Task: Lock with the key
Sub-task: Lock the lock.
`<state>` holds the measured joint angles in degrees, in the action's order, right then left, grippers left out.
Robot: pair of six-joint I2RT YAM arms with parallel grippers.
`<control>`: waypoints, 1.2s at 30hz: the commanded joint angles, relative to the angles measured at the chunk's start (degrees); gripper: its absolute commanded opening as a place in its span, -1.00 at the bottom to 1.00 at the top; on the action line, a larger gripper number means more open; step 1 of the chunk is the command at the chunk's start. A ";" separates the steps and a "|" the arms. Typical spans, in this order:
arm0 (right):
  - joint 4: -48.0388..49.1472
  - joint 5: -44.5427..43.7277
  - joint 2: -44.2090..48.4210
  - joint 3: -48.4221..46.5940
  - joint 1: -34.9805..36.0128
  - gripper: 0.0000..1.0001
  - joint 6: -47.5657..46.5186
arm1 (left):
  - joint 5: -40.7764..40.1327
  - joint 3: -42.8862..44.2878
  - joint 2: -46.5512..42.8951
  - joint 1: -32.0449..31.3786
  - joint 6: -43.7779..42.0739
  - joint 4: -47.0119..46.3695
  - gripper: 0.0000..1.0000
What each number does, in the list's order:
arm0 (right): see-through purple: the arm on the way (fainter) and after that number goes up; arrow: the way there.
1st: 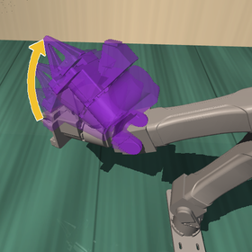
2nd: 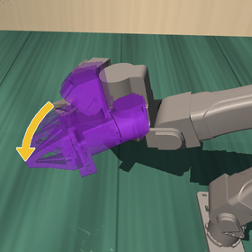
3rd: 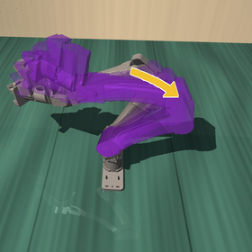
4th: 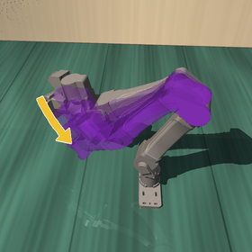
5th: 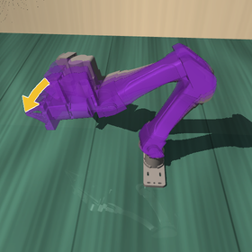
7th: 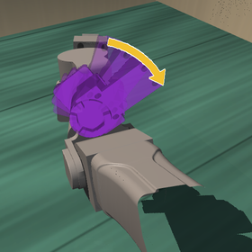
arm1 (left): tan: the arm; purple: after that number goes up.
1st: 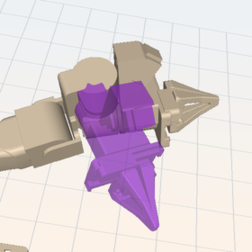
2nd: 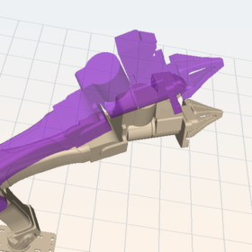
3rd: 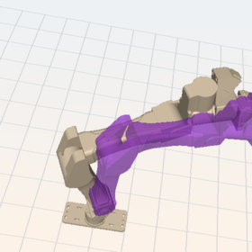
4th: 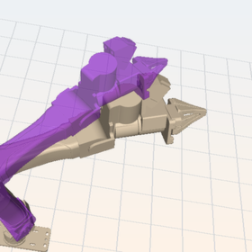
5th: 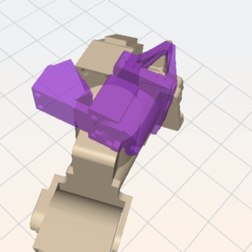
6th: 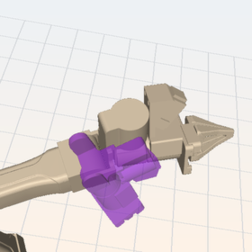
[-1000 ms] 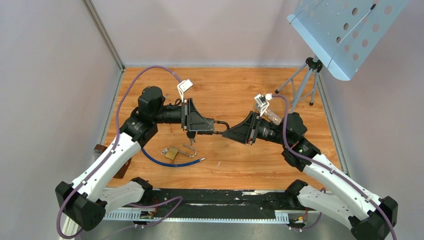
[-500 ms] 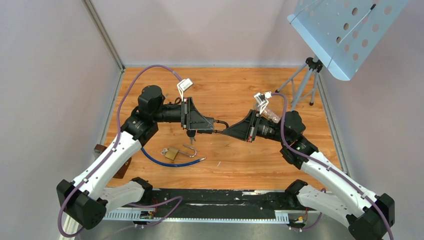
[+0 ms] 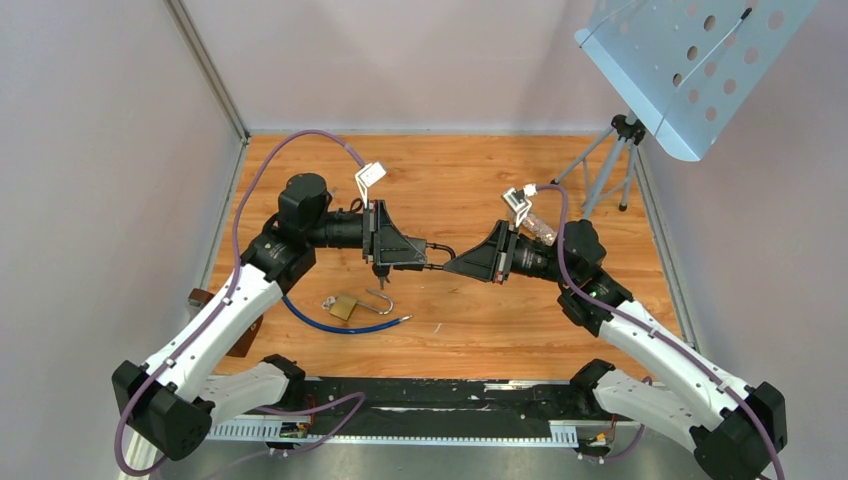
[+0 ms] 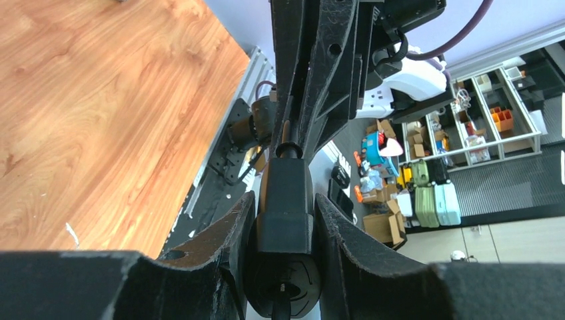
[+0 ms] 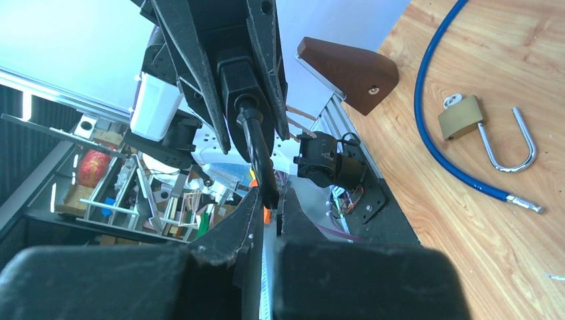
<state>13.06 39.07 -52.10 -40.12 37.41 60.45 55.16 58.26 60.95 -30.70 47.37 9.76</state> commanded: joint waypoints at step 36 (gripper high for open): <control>5.00 -21.16 -0.21 -0.99 8.68 -0.99 -6.42 | -11.77 -7.60 -0.17 -8.68 10.56 -15.06 -1.00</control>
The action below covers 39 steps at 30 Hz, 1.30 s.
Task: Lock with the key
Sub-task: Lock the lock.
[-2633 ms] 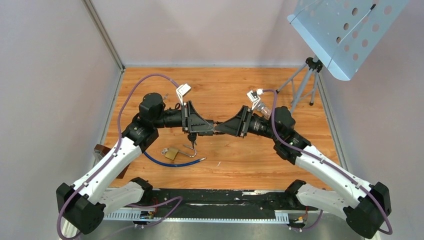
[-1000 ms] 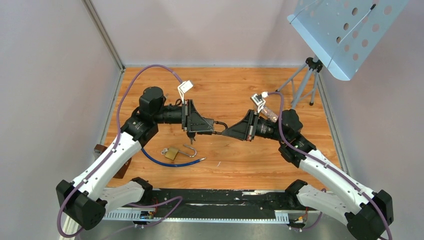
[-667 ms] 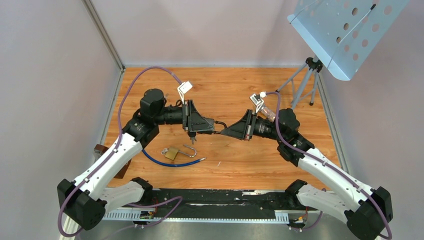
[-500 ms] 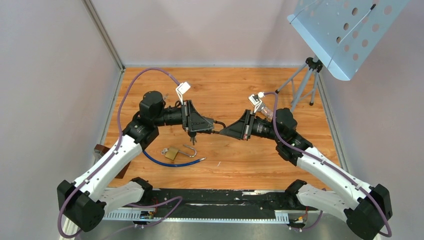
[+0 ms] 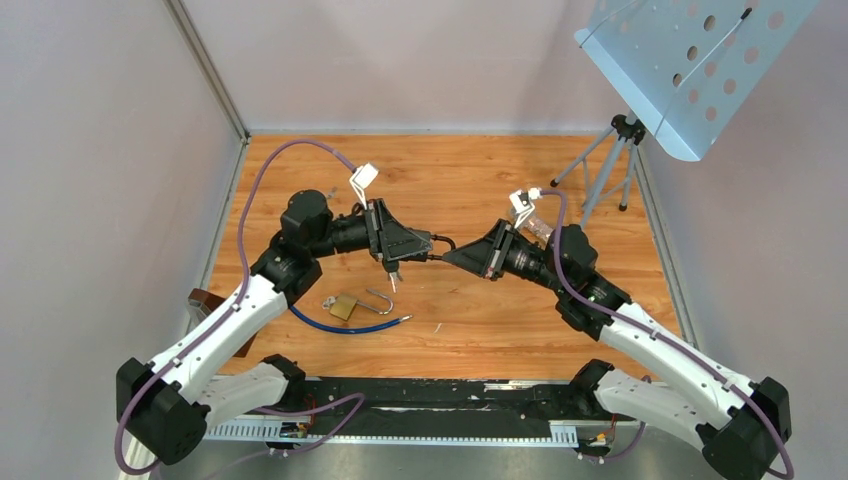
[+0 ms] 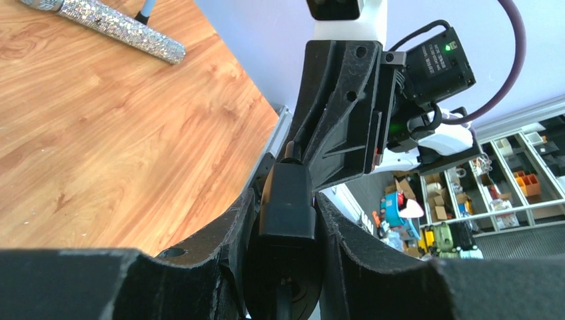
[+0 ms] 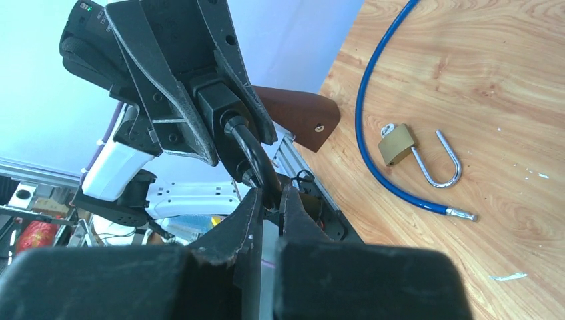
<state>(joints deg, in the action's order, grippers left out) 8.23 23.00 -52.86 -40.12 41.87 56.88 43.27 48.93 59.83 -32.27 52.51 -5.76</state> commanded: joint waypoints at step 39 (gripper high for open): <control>-0.76 5.48 7.71 3.00 -8.03 -0.14 -4.11 | -2.17 3.55 -1.23 -3.53 15.58 -2.74 -1.00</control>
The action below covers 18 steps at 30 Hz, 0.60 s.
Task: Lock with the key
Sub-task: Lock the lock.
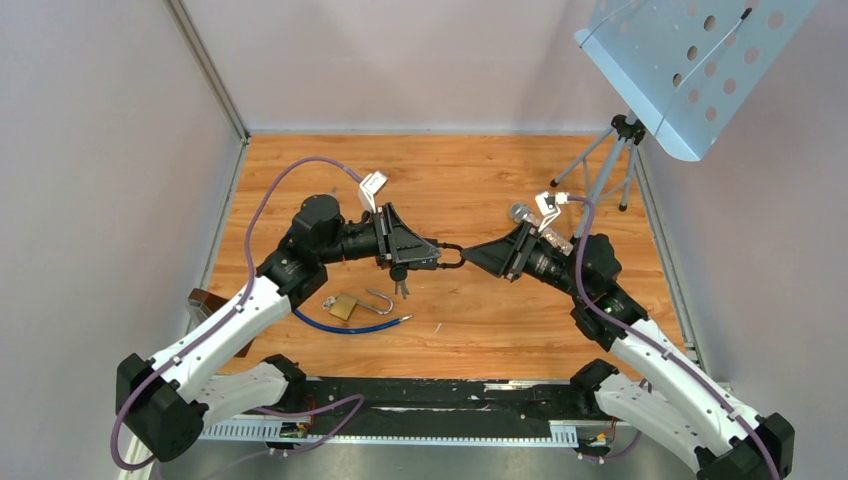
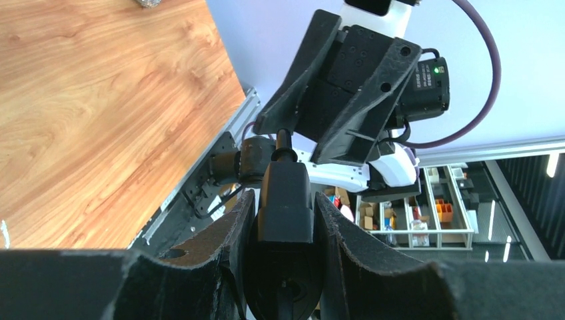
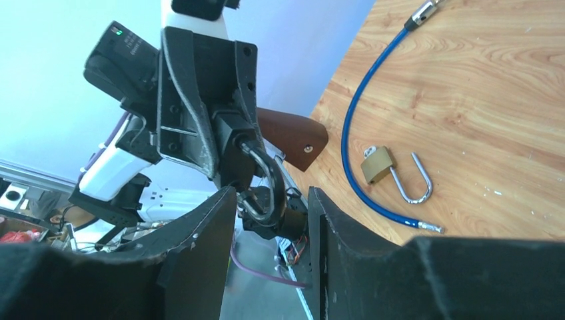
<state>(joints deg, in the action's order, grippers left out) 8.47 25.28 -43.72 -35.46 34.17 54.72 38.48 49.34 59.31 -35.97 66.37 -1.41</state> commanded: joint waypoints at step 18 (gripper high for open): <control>10.81 10.02 -6.89 -1.58 -0.34 -1.00 6.36 | 4.77 2.21 1.58 0.04 1.94 -10.07 -1.00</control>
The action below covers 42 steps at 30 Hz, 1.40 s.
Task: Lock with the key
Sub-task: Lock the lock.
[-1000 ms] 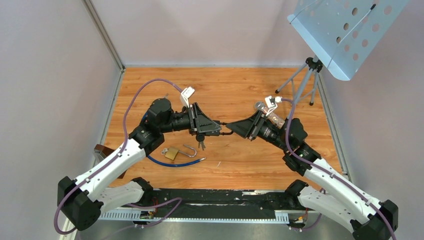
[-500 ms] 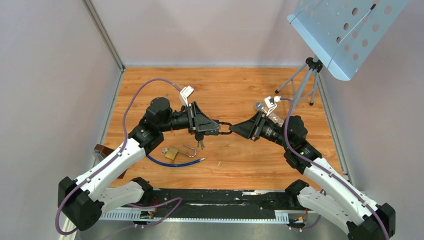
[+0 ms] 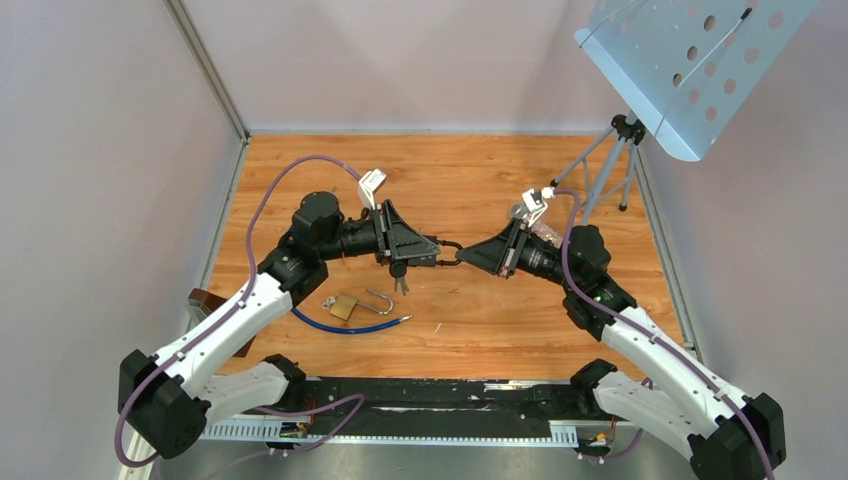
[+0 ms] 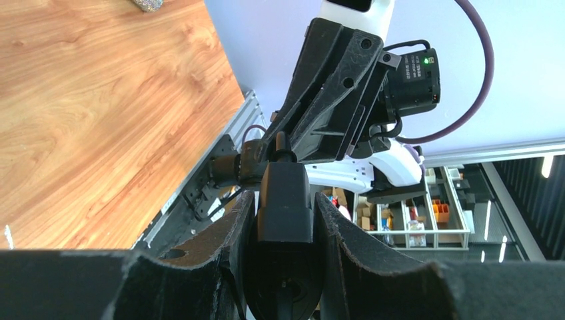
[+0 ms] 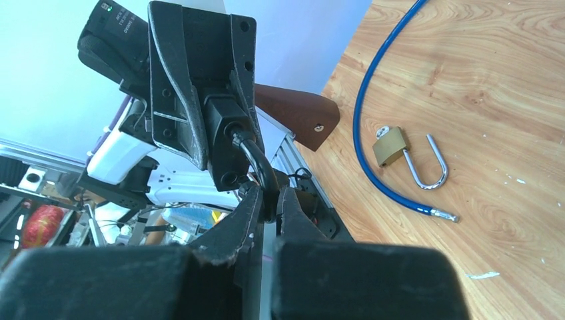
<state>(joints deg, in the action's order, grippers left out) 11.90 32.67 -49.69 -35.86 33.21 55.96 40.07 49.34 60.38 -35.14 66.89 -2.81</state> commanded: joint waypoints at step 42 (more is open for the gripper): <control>28.98 -2.19 -9.74 -1.07 17.54 -1.00 12.76 | -3.81 -5.66 5.02 -5.50 -2.76 -19.22 -1.00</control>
<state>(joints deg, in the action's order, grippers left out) 21.63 14.72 -58.96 -33.67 39.83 63.68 31.24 42.46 62.83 -34.35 64.36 -12.93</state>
